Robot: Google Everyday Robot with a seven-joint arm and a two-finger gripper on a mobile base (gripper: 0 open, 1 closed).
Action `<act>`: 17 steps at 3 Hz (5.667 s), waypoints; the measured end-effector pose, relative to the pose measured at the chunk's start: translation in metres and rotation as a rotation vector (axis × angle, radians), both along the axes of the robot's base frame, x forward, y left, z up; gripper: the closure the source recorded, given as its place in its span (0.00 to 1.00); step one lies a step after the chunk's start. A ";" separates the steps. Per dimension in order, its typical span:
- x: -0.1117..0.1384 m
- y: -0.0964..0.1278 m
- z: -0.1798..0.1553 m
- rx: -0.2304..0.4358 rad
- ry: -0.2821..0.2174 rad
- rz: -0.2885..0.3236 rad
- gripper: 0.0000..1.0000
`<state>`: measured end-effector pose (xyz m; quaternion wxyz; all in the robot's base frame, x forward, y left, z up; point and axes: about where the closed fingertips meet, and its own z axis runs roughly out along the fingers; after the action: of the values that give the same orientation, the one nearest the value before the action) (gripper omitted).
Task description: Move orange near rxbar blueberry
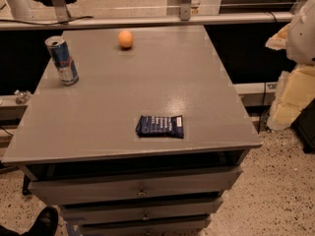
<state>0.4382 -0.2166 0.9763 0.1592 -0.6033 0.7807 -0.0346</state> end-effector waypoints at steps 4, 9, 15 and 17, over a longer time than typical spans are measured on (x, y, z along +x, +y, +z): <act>0.119 0.084 -0.044 0.246 -0.077 0.105 0.00; 0.259 0.191 -0.067 0.601 -0.220 0.047 0.00; 0.457 0.288 -0.123 0.953 -0.275 -0.173 0.16; 0.470 0.286 -0.127 0.936 -0.279 -0.216 0.63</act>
Offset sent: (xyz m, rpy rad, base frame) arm 0.0729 0.0532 -0.0413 0.1384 -0.0352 0.0939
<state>0.9079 0.0697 0.8491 0.5112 -0.3725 0.7418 0.2229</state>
